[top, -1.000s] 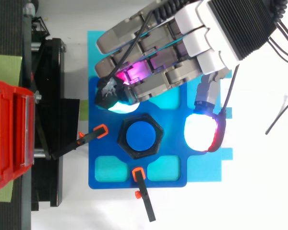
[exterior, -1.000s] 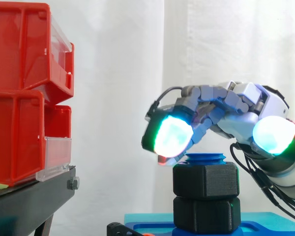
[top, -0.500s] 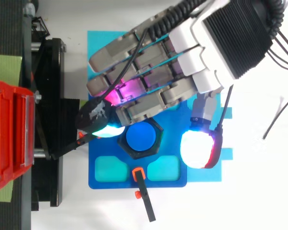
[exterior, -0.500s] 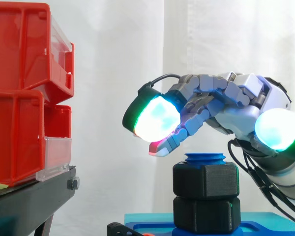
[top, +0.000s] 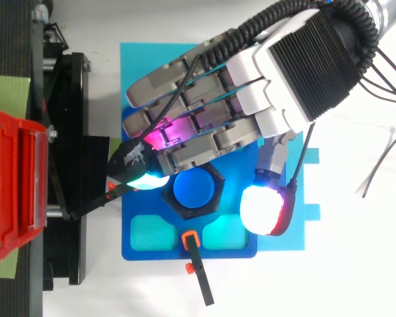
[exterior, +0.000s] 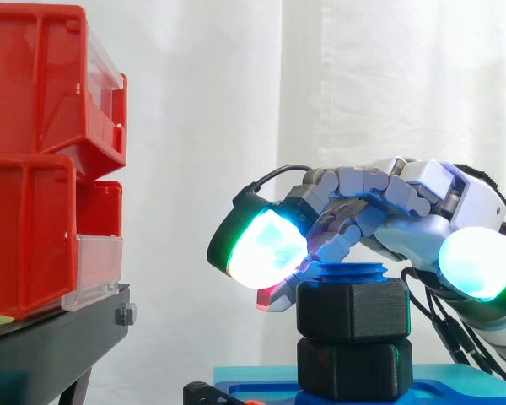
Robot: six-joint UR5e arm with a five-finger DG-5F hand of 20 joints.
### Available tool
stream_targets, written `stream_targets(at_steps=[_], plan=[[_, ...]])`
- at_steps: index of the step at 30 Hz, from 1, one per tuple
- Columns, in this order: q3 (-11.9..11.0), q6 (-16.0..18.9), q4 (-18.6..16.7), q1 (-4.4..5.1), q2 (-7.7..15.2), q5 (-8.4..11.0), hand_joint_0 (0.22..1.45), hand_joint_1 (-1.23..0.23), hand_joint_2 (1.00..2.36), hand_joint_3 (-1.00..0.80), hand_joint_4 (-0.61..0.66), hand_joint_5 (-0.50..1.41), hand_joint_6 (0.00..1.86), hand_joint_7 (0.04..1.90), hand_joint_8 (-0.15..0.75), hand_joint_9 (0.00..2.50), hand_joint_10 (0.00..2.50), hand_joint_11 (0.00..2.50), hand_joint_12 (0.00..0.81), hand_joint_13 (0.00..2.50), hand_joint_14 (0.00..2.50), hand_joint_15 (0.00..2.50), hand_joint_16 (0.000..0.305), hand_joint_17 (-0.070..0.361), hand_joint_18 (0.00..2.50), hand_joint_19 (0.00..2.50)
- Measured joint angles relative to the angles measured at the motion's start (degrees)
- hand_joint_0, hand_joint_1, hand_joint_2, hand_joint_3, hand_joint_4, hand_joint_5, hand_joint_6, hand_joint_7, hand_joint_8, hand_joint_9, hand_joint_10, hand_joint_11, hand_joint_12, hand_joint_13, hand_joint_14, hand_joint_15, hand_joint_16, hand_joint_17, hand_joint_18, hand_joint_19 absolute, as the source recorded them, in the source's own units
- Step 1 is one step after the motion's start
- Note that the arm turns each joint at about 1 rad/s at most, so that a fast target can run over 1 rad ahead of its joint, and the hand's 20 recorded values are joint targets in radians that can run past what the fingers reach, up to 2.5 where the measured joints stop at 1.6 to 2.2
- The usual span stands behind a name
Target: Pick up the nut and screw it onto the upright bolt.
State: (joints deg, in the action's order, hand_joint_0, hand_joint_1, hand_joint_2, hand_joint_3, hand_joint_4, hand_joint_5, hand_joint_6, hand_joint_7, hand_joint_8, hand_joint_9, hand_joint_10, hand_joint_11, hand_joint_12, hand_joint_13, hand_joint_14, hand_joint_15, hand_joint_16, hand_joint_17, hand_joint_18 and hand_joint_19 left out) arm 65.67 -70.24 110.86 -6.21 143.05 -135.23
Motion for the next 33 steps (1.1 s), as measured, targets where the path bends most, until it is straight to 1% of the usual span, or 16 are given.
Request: stream_targets(at_steps=[11,16,22,28,29,30,31,33], plan=[[0.31,0.13,1.0,-0.37,0.03,0.07,0.45,-0.17,1.0,-0.5,0.22,-0.05,0.5,0.81,0.23,1.07,0.0,0.0,0.193,0.85,0.0,0.0,0.028,0.062,0.65,0.18],[0.38,0.58,1.34,-0.59,0.13,0.12,0.46,-0.15,1.0,-0.5,0.21,-0.04,0.5,0.83,0.228,1.08,0.0,0.0,0.191,0.86,0.0,0.0,0.027,0.061,0.65,0.19],[0.35,1.06,0.99,-0.73,1.23,0.14,0.46,-0.14,1.0,-0.5,0.22,-0.03,0.5,0.86,0.229,1.08,0.0,0.0,0.191,0.86,0.0,0.0,0.027,0.062,0.66,0.19],[0.3,2.4,0.44,-0.76,1.53,0.14,0.46,-0.14,1.0,-0.5,0.23,-0.02,0.5,0.94,0.23,1.08,0.0,0.0,0.189,0.87,0.0,0.0,0.027,0.062,0.66,0.18],[0.28,2.53,0.38,-0.76,1.54,0.14,0.46,-0.14,1.0,-0.5,0.23,-0.01,0.5,1.0,0.237,1.08,0.0,0.0,0.191,0.87,0.0,0.0,0.027,0.061,0.67,0.18],[0.27,2.65,0.32,-0.76,1.55,0.14,0.46,-0.14,1.0,-0.5,0.22,-0.01,0.5,1.0,0.237,1.08,0.0,0.0,0.191,0.87,0.0,0.0,0.027,0.061,0.67,0.19],[0.26,2.72,0.29,-0.76,1.56,0.14,0.46,-0.14,1.0,-0.5,0.2,-0.01,0.51,1.1,0.237,1.08,0.0,0.0,0.191,0.87,0.0,0.0,0.027,0.061,0.67,0.18],[0.26,2.79,0.26,-0.77,1.58,0.14,0.46,-0.14,1.0,-0.5,0.18,0.0,0.51,1.17,0.235,1.09,0.0,0.0,0.191,0.88,0.0,0.0,0.027,0.06,0.67,0.18]])
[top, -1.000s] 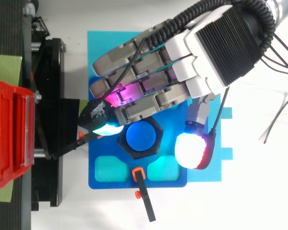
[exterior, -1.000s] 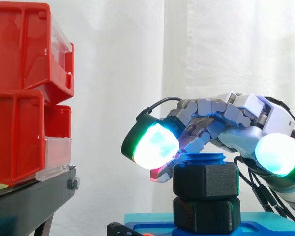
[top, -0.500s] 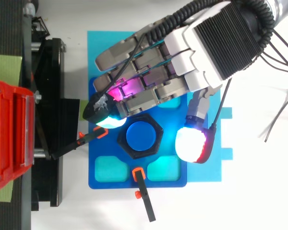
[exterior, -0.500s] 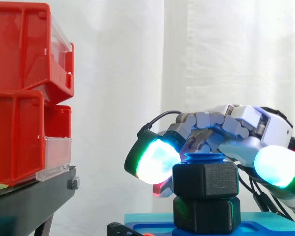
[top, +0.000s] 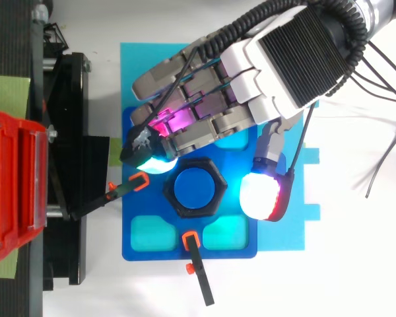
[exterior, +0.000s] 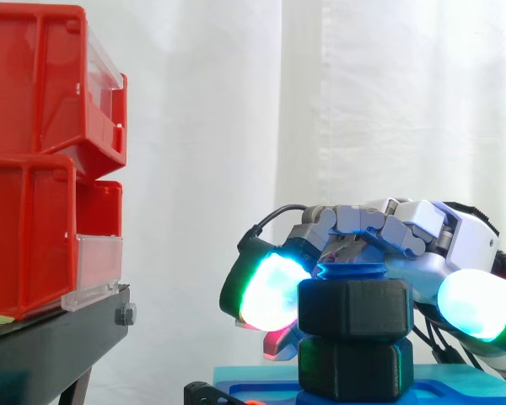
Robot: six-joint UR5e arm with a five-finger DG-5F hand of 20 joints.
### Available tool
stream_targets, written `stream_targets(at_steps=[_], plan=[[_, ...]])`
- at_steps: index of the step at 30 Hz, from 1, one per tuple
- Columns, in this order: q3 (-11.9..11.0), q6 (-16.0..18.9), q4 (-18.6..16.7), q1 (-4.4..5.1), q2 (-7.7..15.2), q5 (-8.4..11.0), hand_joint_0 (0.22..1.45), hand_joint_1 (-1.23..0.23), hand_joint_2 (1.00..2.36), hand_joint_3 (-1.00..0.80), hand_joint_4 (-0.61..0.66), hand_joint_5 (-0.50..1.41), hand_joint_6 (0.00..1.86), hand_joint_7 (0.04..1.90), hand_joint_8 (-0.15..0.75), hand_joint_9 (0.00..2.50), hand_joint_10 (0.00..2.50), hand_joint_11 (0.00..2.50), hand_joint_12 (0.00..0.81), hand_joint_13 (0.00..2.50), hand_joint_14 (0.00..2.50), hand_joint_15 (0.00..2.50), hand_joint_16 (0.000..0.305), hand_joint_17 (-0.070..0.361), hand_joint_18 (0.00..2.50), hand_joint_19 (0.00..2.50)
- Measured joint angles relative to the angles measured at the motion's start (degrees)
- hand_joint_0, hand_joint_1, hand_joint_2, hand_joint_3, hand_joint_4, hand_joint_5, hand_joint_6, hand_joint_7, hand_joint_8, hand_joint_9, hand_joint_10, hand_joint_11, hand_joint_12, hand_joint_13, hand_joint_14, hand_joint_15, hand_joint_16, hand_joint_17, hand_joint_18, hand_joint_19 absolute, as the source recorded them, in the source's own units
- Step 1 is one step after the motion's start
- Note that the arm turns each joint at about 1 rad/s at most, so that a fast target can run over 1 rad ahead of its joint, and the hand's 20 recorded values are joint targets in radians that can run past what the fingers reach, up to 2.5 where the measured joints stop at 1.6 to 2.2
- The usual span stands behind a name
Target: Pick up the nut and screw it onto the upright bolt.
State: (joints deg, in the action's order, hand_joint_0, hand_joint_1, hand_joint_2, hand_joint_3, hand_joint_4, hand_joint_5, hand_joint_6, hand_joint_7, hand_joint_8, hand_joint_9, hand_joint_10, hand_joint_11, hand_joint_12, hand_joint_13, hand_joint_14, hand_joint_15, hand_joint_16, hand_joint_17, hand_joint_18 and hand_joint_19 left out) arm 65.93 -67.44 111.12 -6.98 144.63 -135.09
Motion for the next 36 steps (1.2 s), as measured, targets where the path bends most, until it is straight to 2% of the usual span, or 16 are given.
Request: stream_targets(at_steps=[9,16,20,24,28,31,34,36], plan=[[-0.04,0.08,-0.83,-0.2,0.0,-0.19,0.46,-0.15,1.0,-0.5,0.13,0.03,0.5,1.35,0.244,1.12,0.0,0.0,0.191,0.9,0.0,0.0,0.026,0.059,0.7,0.18],[-0.2,0.35,-1.85,-0.67,-0.03,-0.59,0.46,-0.15,1.0,-0.5,0.15,0.05,0.5,1.43,0.247,1.15,0.0,0.0,0.184,0.92,0.0,0.0,0.025,0.056,0.73,0.18],[-0.86,0.91,-2.32,-1.12,-0.05,-1.33,0.46,-0.15,1.0,-0.5,0.14,0.05,0.54,1.33,0.249,1.17,0.0,0.0,0.175,0.94,0.0,0.0,0.025,0.055,0.75,0.19],[-1.72,1.8,-2.46,-1.49,-0.04,-2.41,0.46,-0.15,1.0,-0.5,0.15,0.05,0.54,1.33,0.248,1.18,0.0,0.0,0.177,0.94,0.0,0.0,0.025,0.056,0.76,0.19],[-2.08,2.14,-2.48,-1.6,-0.04,-2.67,0.46,-0.14,1.0,-0.5,0.14,0.05,0.5,1.37,0.247,1.18,0.0,0.0,0.177,0.94,0.0,0.0,0.025,0.056,0.75,0.2],[-2.41,2.21,-2.49,-1.61,-0.04,-2.71,0.46,-0.14,1.0,-0.5,0.14,0.01,0.5,1.26,0.244,1.14,0.0,0.0,0.184,0.93,0.0,0.0,0.025,0.057,0.73,0.18],[-3.07,2.4,-2.41,-1.5,-0.04,-2.74,0.46,-0.15,1.0,-0.5,0.23,-0.02,0.51,1.08,0.233,1.11,0.0,0.0,0.184,0.9,0.0,0.0,0.026,0.058,0.71,0.17],[-3.76,2.59,-2.24,-1.35,-0.05,-2.82,0.46,-0.15,1.0,-0.5,0.25,-0.04,0.5,0.94,0.23,1.08,0.0,0.0,0.189,0.88,0.0,0.0,0.026,0.059,0.69,0.16]])
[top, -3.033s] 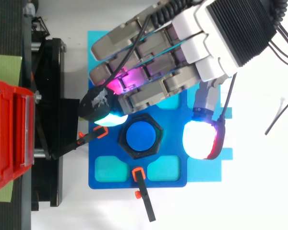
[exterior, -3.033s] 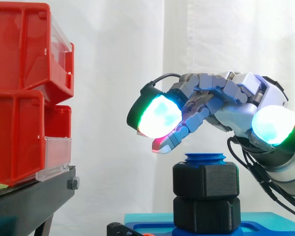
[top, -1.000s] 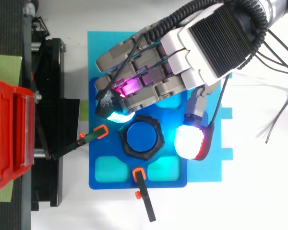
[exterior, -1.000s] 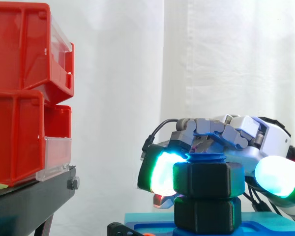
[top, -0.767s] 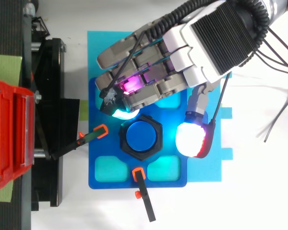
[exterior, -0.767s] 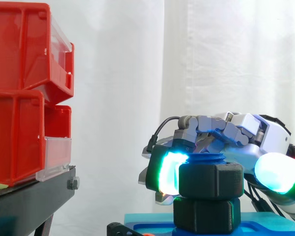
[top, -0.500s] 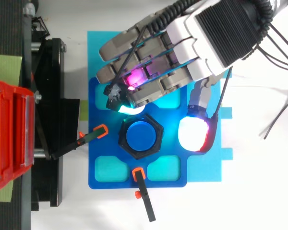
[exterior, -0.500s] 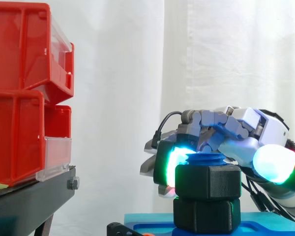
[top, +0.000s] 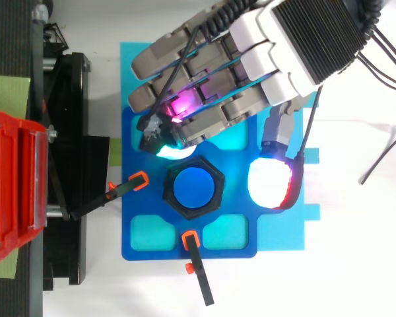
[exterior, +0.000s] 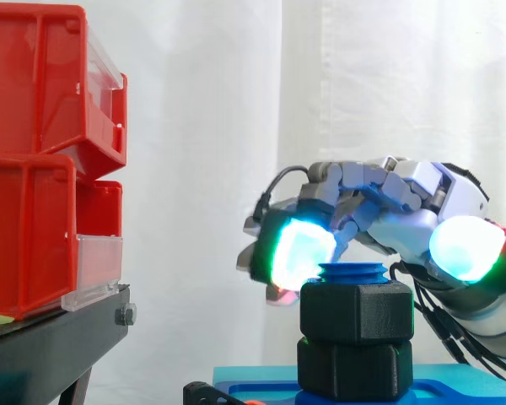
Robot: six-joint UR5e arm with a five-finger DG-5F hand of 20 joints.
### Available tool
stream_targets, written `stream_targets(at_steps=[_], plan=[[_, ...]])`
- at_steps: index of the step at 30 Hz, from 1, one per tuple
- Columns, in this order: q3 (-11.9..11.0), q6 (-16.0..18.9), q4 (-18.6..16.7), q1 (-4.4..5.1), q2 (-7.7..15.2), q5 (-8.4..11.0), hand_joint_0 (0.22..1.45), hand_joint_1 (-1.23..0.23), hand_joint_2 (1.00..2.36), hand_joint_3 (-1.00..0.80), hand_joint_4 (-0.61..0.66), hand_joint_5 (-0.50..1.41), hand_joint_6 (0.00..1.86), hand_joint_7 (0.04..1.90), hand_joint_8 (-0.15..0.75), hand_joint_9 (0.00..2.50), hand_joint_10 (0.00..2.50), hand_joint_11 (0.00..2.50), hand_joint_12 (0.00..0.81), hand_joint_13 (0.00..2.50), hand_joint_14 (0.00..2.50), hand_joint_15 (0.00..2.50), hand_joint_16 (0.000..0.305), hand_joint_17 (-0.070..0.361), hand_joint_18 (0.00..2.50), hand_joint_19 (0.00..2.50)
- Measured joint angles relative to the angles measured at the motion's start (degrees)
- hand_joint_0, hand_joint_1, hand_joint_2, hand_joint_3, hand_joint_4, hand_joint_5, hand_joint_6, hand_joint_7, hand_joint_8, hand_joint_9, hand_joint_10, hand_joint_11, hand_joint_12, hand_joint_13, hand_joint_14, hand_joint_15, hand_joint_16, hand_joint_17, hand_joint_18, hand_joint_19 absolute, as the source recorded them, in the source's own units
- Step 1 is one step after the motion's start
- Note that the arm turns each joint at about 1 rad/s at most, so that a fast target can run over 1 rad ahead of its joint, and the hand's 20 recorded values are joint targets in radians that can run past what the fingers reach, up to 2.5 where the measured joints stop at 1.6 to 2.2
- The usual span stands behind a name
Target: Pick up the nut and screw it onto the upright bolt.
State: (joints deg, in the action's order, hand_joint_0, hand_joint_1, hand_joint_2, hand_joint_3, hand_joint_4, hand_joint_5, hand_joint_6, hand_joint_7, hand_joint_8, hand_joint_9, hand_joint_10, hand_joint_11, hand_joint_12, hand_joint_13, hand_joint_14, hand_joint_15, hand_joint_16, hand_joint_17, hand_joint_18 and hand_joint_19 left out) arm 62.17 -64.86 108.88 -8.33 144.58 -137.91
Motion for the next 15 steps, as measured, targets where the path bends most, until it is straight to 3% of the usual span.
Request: stream_targets(at_steps=[7,15], plan=[[-1.35,-0.08,0.75,0.79,0.06,-0.15,0.46,-0.15,1.0,-0.5,0.2,-0.05,0.5,0.78,0.221,1.04,0.0,0.0,0.185,0.84,0.0,0.0,0.023,0.053,0.61,0.1],[-0.08,-1.53,2.52,2.16,0.07,2.69,0.46,-0.16,1.0,-0.5,0.2,-0.05,0.5,0.77,0.219,1.04,0.0,0.0,0.183,0.83,0.0,0.0,0.022,0.05,0.6,0.09]])
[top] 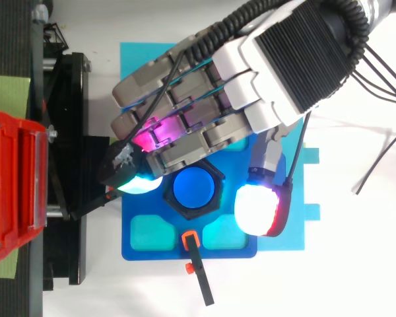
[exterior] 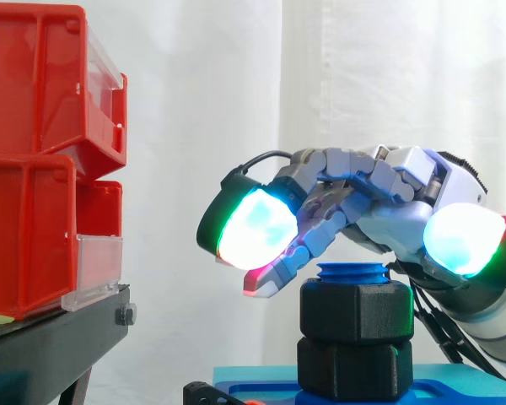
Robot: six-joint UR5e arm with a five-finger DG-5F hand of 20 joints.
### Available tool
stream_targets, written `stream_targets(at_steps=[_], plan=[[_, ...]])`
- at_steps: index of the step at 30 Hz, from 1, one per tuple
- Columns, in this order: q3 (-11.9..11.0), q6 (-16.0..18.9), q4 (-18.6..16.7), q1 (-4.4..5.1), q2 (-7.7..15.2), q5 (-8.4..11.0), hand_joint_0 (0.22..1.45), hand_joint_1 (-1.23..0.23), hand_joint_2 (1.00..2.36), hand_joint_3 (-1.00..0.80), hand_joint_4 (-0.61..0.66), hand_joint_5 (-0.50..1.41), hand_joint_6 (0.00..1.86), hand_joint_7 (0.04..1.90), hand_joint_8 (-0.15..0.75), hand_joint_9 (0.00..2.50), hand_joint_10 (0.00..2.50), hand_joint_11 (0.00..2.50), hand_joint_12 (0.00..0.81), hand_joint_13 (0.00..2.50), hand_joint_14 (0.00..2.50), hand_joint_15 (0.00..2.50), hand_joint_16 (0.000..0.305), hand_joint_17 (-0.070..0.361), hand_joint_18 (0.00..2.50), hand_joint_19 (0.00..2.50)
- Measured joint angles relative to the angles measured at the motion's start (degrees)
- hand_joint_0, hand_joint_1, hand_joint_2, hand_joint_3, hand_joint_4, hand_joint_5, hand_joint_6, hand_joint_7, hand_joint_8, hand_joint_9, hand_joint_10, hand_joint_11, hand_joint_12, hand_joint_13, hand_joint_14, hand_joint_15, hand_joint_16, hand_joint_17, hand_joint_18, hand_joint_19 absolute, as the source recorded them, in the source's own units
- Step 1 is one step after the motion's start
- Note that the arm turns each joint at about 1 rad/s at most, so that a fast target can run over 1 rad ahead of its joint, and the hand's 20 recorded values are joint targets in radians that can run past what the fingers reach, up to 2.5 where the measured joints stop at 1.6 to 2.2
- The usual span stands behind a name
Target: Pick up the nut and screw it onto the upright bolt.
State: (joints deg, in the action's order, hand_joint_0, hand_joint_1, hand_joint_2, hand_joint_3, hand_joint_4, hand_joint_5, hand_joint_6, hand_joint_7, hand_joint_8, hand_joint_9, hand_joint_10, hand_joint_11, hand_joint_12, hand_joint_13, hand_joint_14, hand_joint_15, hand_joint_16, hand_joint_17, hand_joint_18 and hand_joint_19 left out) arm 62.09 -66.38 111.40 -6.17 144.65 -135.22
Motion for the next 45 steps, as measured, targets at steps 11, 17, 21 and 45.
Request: stream_targets(at_steps=[11,17,21,45], plan=[[1.73,-1.48,0.51,0.41,0.0,1.59,0.47,-0.16,1.0,-0.5,0.22,-0.03,0.5,0.9,0.225,1.07,0.0,0.0,0.18,0.84,0.0,0.0,0.021,0.048,0.6,0.09],[2.66,-1.54,0.27,0.22,0.0,1.63,0.46,-0.16,1.0,-0.5,0.17,0.02,0.5,1.13,0.239,1.11,0.0,0.0,0.183,0.87,0.0,0.0,0.02,0.045,0.62,0.06],[2.96,-1.55,0.03,-0.01,0.0,1.57,0.46,-0.16,1.0,-0.5,0.15,0.04,0.5,1.22,0.246,1.12,0.0,0.0,0.182,0.88,0.0,0.0,0.019,0.044,0.64,0.04],[2.25,-0.45,-2.29,-1.54,-0.03,-0.93,0.46,-0.17,1.0,-0.5,0.15,0.08,0.52,1.32,0.252,1.26,0.0,0.0,0.164,0.97,0.0,0.0,0.018,0.041,0.74,0.09]])
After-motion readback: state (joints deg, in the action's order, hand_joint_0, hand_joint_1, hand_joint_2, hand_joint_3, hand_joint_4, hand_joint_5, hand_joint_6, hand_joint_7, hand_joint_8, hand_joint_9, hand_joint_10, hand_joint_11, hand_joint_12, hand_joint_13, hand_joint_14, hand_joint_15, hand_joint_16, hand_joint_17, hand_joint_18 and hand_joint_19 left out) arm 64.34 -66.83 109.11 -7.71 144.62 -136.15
